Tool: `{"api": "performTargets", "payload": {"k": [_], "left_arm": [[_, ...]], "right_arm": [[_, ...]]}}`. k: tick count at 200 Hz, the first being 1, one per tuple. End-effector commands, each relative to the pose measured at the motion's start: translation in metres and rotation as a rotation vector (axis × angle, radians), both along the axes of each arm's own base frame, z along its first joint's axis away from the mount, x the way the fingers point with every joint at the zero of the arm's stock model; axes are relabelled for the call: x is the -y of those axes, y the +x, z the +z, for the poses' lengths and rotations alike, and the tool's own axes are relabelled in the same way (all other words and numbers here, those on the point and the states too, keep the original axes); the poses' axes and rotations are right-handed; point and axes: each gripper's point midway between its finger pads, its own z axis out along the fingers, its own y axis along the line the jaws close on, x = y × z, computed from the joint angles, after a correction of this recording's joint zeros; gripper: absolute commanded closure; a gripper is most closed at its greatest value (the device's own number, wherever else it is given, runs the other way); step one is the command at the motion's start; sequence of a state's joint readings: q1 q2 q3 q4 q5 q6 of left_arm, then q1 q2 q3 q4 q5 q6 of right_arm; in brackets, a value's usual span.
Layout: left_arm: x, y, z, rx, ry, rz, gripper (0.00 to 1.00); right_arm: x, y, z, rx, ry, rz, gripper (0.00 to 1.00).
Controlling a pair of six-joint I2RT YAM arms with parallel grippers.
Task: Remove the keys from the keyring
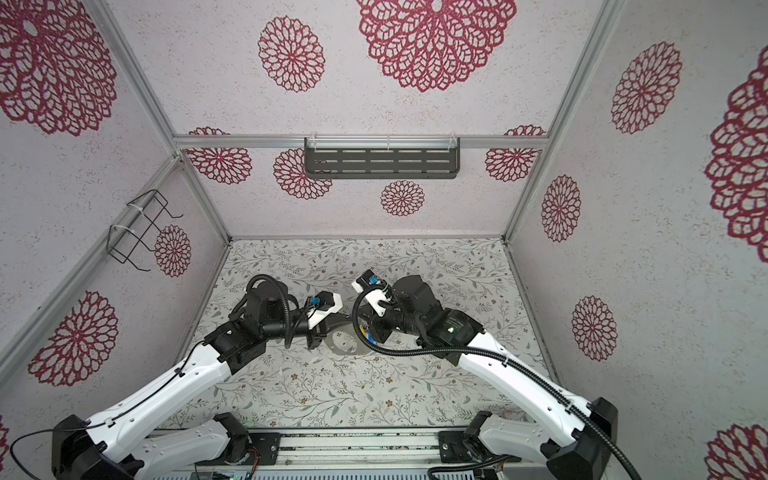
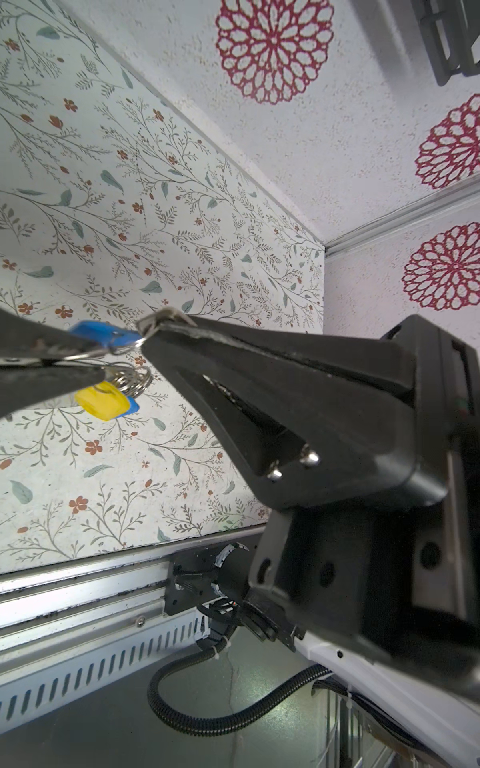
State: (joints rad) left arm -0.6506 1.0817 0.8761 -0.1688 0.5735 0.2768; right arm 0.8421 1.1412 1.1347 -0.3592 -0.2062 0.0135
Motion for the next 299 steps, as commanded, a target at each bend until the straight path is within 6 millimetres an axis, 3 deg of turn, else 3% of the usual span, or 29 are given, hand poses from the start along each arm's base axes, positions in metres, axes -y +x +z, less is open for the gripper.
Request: {"api": "performTargets", "payload": {"k": [1, 39, 77, 110, 132, 153, 215, 299], "left_arm": [[0.003, -0.018, 0.034, 0.017, -0.138, -0.071, 1.00], [0.000, -0.019, 0.051, -0.112, -0.214, -0.073, 1.00], [0.005, -0.012, 0.049, -0.260, -0.219, -0.091, 1.00], [0.005, -0.006, 0.048, -0.260, -0.246, -0.070, 1.00], [-0.001, 0.003, 0.052, -0.255, -0.290, -0.008, 1.00], [-0.012, 0.024, 0.055, -0.297, -0.381, 0.137, 1.00], [-0.032, 0.053, 0.040, -0.431, -0.468, 0.376, 1.00], [-0.036, 0.057, 0.044, -0.445, -0.496, 0.412, 1.00]], "right_arm": [[0.017, 0.015, 0.035, 0.081, 0.090, -0.129, 1.00], [0.023, 0.004, 0.048, 0.081, 0.164, -0.120, 1.00], [0.024, 0.001, 0.050, 0.086, 0.166, -0.117, 1.00], [0.029, 0.002, 0.052, 0.101, 0.158, -0.131, 1.00], [0.034, 0.004, 0.051, 0.113, 0.147, -0.156, 1.00], [0.038, 0.007, 0.050, 0.116, 0.142, -0.184, 1.00], [0.044, 0.016, 0.042, 0.122, 0.112, -0.240, 1.00], [0.048, 0.020, 0.040, 0.130, 0.106, -0.271, 1.00]]}}
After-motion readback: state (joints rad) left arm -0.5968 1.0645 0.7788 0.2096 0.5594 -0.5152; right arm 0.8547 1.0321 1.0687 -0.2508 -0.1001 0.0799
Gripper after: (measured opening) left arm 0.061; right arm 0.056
